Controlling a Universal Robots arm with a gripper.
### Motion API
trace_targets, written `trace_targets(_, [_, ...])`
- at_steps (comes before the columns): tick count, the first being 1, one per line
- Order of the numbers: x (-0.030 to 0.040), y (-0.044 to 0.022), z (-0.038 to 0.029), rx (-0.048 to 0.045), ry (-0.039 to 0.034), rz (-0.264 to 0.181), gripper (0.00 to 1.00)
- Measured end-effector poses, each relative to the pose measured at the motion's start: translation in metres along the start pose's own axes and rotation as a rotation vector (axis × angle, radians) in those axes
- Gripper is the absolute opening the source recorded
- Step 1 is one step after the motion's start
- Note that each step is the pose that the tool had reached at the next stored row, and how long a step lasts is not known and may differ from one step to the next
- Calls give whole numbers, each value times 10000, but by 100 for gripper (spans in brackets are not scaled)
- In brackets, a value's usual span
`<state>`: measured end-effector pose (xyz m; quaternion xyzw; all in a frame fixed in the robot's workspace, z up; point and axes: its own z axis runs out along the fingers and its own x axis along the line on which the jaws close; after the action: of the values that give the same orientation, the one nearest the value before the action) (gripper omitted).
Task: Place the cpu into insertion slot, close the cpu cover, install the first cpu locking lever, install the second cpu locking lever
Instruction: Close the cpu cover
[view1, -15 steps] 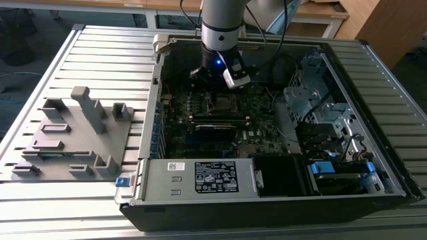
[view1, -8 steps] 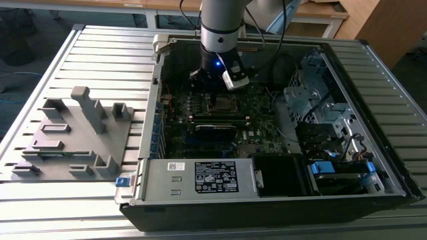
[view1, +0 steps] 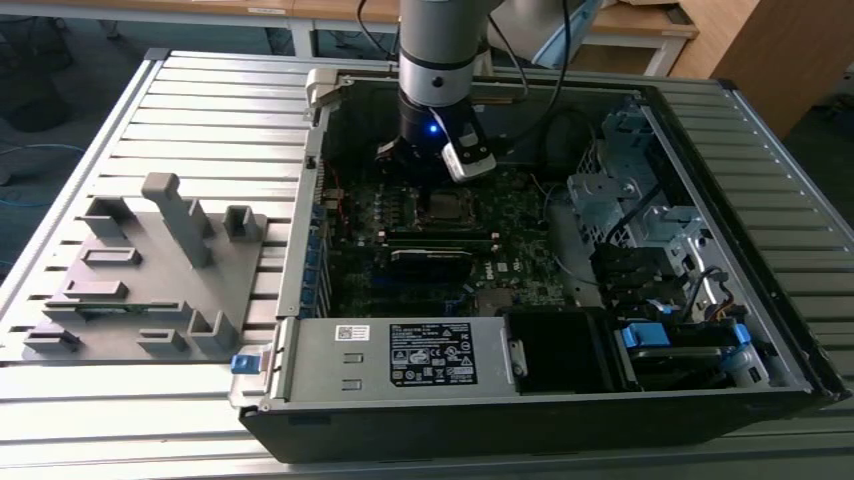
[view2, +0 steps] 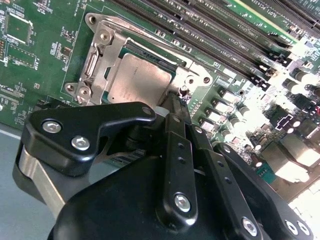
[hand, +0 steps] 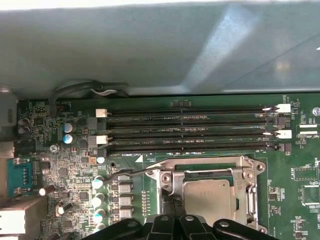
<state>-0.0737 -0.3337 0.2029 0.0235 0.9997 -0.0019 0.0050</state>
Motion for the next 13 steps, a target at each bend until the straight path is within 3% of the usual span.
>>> trace_targets(13, [9, -1, 32, 5, 1, -1, 11])
